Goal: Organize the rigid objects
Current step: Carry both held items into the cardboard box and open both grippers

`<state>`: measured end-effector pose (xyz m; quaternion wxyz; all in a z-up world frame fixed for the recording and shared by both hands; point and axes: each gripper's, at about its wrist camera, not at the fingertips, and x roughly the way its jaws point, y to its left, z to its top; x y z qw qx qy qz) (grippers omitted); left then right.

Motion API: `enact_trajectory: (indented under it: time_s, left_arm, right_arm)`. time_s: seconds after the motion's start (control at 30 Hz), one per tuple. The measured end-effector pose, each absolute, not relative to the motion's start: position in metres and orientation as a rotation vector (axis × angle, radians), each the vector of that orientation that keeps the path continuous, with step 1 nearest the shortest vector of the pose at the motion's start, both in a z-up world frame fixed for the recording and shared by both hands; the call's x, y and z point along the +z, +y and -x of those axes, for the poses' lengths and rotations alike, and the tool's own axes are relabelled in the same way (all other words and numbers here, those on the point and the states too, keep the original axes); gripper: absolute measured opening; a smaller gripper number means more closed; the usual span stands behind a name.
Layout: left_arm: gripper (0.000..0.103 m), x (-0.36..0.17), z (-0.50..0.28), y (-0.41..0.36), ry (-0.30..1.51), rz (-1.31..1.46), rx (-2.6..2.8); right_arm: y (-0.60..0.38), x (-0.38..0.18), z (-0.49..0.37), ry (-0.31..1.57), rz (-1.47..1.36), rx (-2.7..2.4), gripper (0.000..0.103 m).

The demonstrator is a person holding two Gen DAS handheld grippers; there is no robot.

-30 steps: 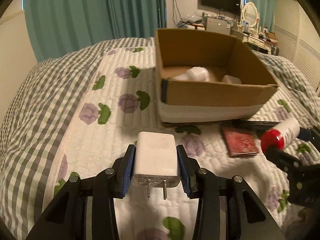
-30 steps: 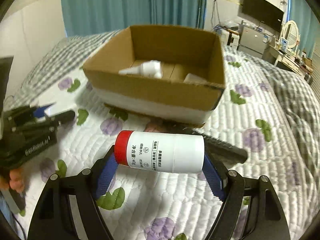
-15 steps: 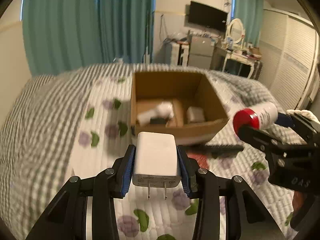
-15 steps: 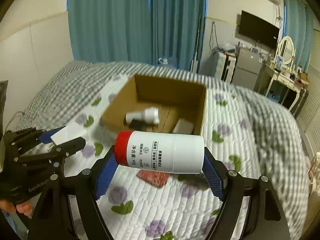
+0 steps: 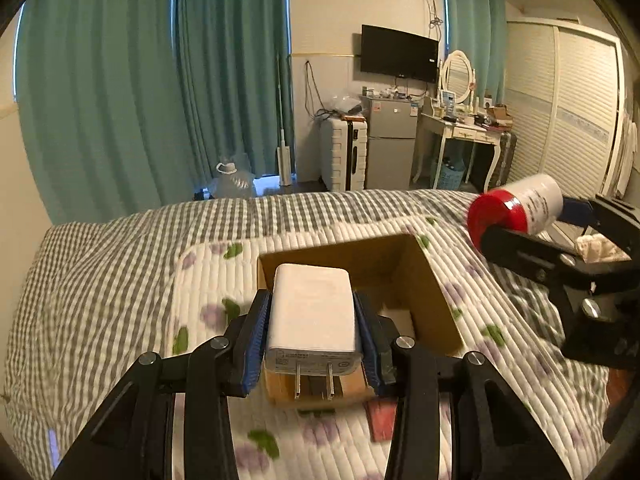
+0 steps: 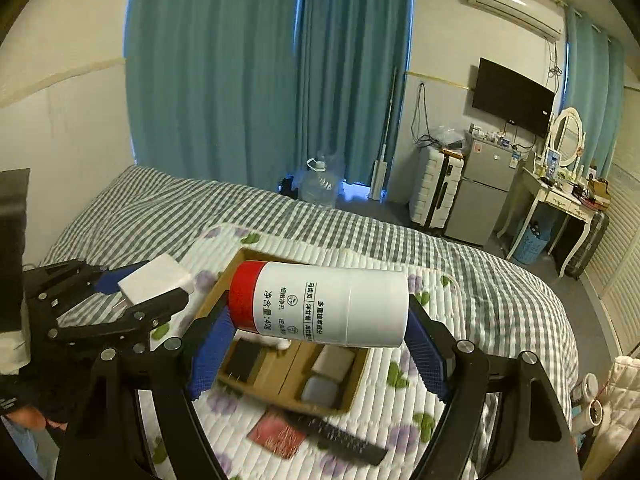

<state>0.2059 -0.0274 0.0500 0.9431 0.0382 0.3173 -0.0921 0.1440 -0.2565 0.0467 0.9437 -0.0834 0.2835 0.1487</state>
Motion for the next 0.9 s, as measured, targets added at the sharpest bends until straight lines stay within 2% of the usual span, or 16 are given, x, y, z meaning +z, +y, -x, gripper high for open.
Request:
enact_trajectory:
  time_s: [0.33,0.53,0.6,0.63,0.7,0.9]
  left_arm:
    - [0.041,-0.022,-0.303,-0.036,0.743,-0.099,-0.193]
    - [0.042,-0.055,-0.331,-0.041,0.794,-0.121,-0.204]
    - [0.045,-0.059,-0.335,-0.041,0.805,-0.115,-0.214]
    - [0.051,-0.060,-0.336,-0.041,0.803,-0.119,-0.215]
    - [0.069,-0.058,-0.337,-0.040,0.796,-0.113,-0.208]
    - [0.070,-0.045,-0.326,-0.031,0.768,-0.095,-0.186]
  right_arm:
    - [-0.265,-0.007,-0.230,0.653,0.123,0.308,0.079]
    - [-0.267,-0.042,-0.260,0.692,0.109,0.328,0.079]
    - [-0.268,-0.050,-0.267,0.696,0.107,0.334,0.079]
    - [-0.268,-0.053,-0.269,0.698,0.105,0.337,0.079]
    - [-0.270,-0.059,-0.273,0.704,0.101,0.339,0.079]
    - [-0.265,-0.067,-0.279,0.715,0.096,0.336,0.079]
